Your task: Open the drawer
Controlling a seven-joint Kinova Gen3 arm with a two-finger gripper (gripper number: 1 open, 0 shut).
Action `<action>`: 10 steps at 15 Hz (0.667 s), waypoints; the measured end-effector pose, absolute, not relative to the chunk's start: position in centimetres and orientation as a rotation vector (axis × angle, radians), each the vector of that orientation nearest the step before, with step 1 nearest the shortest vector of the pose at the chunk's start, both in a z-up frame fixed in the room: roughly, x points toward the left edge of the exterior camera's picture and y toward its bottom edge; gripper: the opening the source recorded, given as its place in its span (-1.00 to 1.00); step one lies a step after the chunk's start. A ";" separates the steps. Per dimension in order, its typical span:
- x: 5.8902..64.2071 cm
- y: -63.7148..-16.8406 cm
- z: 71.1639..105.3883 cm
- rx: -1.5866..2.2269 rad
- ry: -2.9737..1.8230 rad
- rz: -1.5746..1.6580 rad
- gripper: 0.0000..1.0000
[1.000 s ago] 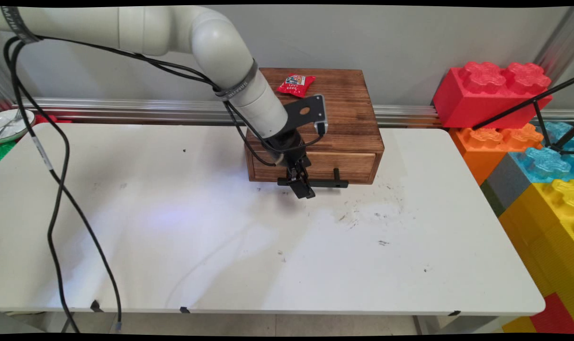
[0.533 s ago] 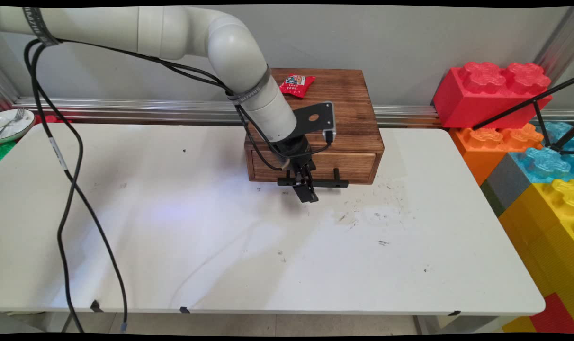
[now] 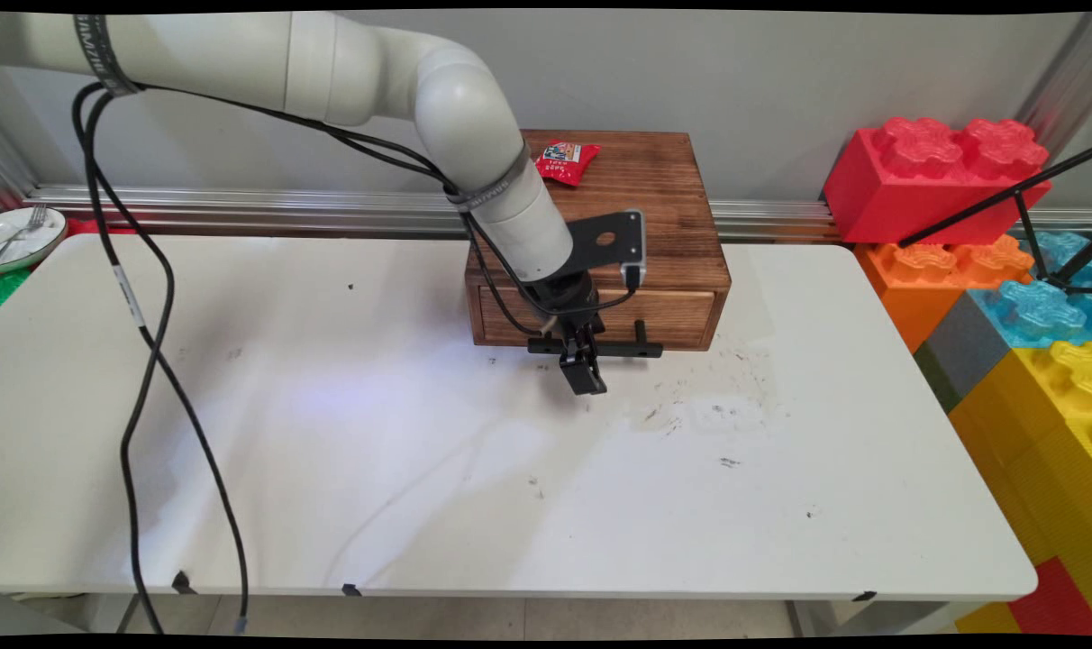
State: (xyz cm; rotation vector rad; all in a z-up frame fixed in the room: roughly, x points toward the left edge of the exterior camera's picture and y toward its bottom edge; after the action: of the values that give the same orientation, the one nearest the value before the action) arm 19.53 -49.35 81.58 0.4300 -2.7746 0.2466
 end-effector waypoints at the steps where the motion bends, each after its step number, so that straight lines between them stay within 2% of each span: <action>1: 19.5 -49.4 81.4 0.425 -2.778 0.246 1.00; 10: 18.8 -49.9 79.4 0.402 -2.798 0.241 1.00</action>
State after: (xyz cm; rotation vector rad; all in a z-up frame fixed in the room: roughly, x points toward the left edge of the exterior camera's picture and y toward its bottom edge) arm 18.75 -49.87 79.40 0.4017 -2.7984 0.2415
